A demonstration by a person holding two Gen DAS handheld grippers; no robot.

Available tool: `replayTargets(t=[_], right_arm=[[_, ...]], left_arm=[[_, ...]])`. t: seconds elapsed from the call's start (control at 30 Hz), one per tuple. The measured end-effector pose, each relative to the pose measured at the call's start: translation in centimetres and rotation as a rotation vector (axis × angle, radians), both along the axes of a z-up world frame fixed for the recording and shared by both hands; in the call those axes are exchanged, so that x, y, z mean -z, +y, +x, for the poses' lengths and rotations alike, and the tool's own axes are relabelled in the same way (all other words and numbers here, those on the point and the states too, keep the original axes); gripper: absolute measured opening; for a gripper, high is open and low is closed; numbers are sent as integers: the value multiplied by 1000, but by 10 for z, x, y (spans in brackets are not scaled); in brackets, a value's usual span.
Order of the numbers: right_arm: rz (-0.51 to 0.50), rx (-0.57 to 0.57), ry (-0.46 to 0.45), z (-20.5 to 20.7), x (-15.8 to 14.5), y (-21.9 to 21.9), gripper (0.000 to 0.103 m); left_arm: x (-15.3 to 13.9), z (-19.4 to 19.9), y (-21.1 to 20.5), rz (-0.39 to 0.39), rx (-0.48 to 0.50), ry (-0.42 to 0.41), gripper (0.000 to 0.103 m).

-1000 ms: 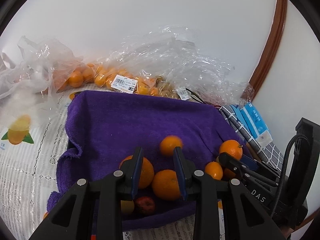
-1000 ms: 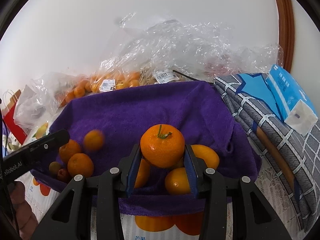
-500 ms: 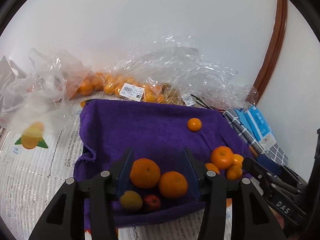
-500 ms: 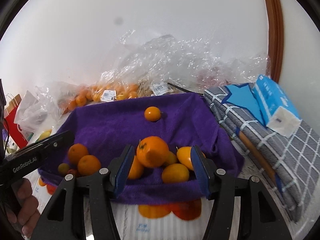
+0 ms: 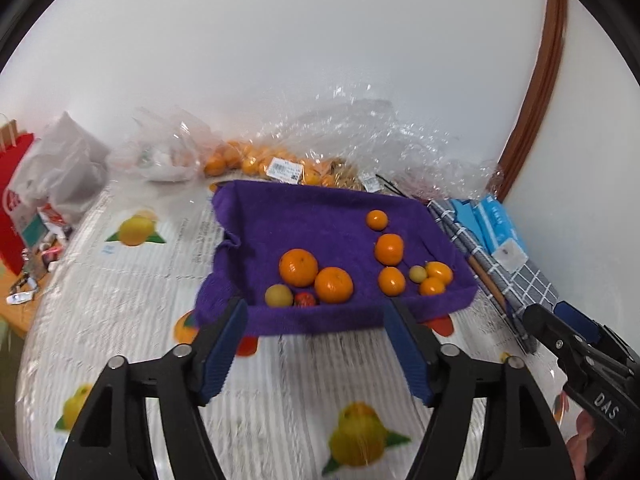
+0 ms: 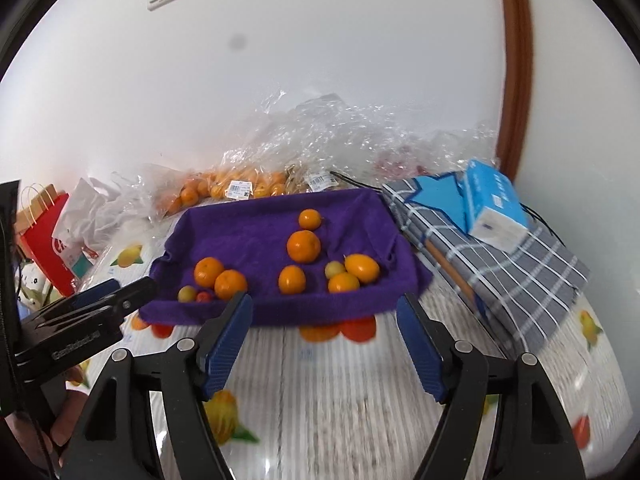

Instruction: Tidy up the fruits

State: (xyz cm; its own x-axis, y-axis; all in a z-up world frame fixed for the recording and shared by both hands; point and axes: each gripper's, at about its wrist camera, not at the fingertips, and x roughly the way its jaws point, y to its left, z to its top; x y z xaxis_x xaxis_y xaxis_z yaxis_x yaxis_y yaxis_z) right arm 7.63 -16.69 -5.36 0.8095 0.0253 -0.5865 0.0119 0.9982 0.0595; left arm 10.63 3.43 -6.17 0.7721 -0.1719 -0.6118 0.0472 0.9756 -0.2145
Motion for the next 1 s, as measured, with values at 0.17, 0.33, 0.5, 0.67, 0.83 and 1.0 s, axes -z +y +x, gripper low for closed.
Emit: replayTargets(t=[0.17, 0.33, 0.5, 0.67, 0.83, 1.0], right_arm=[[10, 22, -32, -43, -15, -5, 83], [-49, 33, -112, -85, -31, -1, 98], [-25, 38, -119, -106, -43, -7, 100], [-12, 51, -130, -119, -48, -12, 100], [-16, 57, -125, -120, -48, -12, 100], [-11, 62, -122, -123, -45, -16, 100]], left_arm=[[-20, -41, -2, 10, -4, -52, 83], [-37, -75, -10, 35, -6, -91, 91], [-51, -96, -20, 68, -3, -125, 92], [-54, -103, -22, 65, 2, -119, 92], [-53, -106, -21, 57, -4, -113, 92], [-51, -107, -26, 73, 1, -106, 92]])
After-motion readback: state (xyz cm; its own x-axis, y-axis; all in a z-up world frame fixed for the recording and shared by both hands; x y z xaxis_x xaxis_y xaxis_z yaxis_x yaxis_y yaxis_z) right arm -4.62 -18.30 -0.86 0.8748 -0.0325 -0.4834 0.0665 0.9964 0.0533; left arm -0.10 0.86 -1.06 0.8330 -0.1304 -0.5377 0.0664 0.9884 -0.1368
